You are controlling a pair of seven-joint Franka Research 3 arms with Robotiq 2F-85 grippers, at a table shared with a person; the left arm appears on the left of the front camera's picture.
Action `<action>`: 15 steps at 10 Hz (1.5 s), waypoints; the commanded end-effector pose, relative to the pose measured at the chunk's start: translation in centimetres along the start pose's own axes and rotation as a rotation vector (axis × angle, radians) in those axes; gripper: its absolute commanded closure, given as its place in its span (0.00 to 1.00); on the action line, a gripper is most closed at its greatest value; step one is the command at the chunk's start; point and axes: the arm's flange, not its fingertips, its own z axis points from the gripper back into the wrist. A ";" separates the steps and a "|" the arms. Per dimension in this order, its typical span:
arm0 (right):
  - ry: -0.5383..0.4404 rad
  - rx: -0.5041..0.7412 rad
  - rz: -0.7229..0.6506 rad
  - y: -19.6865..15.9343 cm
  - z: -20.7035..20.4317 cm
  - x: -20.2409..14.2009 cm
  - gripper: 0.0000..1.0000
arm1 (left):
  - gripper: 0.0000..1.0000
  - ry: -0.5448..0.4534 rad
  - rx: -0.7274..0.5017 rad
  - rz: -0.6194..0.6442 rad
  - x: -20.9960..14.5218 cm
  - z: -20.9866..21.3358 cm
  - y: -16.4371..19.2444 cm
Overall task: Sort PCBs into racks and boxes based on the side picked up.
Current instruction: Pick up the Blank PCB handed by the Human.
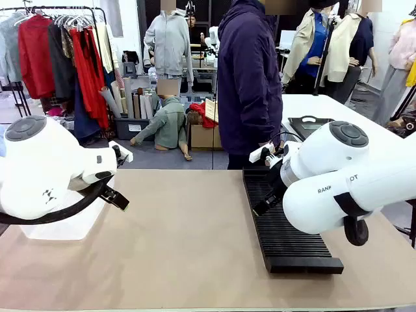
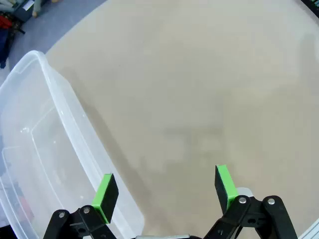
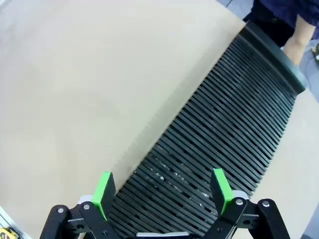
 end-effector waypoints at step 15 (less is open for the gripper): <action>-0.044 -0.062 -0.012 -1.0 1.8 0.3 0.00 | 0.00 -0.001 0.006 -0.007 1.4 0.6 0.5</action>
